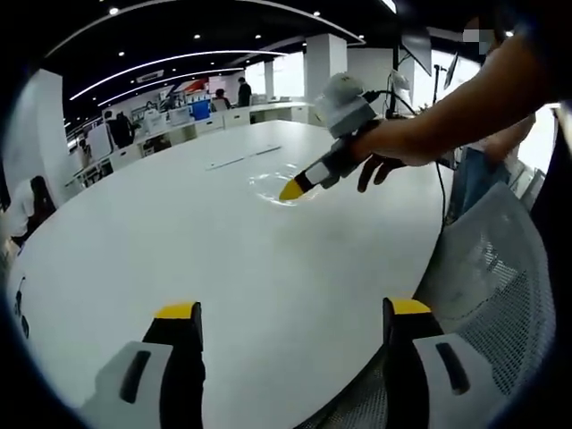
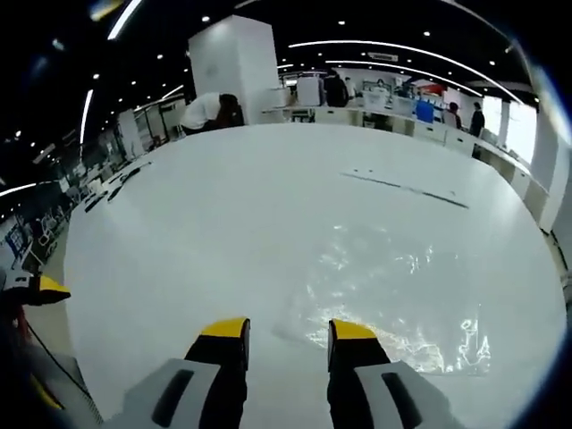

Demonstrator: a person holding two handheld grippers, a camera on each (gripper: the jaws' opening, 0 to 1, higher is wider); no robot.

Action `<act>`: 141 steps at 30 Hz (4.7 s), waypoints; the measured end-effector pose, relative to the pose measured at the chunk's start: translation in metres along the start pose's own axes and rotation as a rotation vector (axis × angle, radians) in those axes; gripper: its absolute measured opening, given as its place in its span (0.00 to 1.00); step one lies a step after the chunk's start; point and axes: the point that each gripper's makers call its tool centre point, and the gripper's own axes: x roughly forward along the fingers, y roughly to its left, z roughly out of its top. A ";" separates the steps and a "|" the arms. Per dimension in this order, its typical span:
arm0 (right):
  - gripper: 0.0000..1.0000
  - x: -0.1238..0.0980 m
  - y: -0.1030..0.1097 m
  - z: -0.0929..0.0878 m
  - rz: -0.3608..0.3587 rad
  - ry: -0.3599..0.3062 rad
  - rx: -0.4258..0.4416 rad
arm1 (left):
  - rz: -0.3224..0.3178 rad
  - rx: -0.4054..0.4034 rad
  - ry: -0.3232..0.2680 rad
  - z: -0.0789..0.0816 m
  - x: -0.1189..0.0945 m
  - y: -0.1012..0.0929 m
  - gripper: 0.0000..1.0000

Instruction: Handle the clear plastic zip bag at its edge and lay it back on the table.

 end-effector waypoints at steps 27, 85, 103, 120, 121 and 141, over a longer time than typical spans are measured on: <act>0.21 0.032 -0.007 -0.003 -0.046 0.088 0.001 | -0.001 -0.038 -0.007 -0.002 0.005 0.003 0.78; 0.00 -0.019 -0.008 0.011 0.142 0.139 -0.510 | -0.034 0.015 -0.002 0.014 0.001 -0.014 0.72; 0.00 -0.038 -0.010 0.023 0.186 0.106 -0.610 | -0.042 -0.001 0.001 0.018 0.001 -0.019 0.83; 0.00 -0.054 -0.004 0.024 0.248 0.094 -0.710 | -0.030 -0.093 -0.027 0.021 0.001 -0.019 0.99; 0.00 -0.056 0.000 0.022 0.251 0.094 -0.720 | -0.029 -0.091 -0.026 0.021 0.001 -0.018 0.99; 0.00 -0.083 0.008 0.012 0.323 0.049 -0.801 | -0.038 -0.061 -0.005 0.017 0.003 -0.019 0.97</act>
